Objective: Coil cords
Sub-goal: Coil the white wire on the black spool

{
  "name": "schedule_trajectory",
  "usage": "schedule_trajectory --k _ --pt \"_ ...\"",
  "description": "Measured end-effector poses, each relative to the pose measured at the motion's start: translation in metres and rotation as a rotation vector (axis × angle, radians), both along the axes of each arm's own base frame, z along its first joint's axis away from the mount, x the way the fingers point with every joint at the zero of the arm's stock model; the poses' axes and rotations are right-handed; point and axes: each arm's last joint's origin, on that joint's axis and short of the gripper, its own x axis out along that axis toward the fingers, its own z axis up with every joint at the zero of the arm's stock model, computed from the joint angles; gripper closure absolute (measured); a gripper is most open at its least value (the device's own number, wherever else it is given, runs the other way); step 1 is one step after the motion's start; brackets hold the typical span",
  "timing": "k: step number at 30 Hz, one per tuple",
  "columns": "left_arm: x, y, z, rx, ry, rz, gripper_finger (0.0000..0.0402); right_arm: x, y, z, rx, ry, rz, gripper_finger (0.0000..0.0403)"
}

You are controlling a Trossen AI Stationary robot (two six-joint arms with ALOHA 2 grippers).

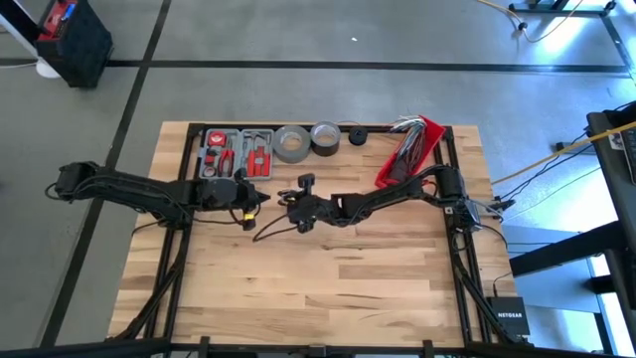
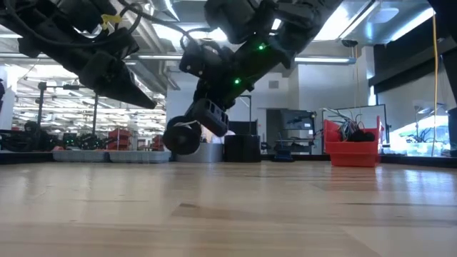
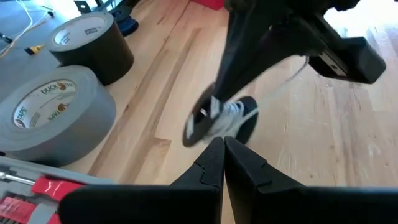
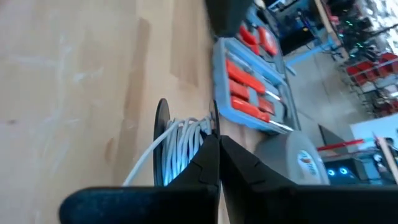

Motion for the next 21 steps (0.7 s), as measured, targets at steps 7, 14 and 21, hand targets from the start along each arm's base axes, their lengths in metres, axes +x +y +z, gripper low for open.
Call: schedule_trajectory --k 7,14,21 --pt "0.0 0.0 0.0 0.028 0.014 -0.017 0.0398 0.001 0.003 0.0 0.051 -0.009 0.061 0.0397" --pt "0.0 -0.005 -0.001 0.083 0.046 -0.127 0.0398 0.003 0.003 0.003 0.065 -0.051 0.082 0.0397" --pt "0.001 -0.013 -0.001 0.1 0.045 -0.181 0.0398 0.005 0.005 0.006 0.095 -0.082 0.135 0.0397"
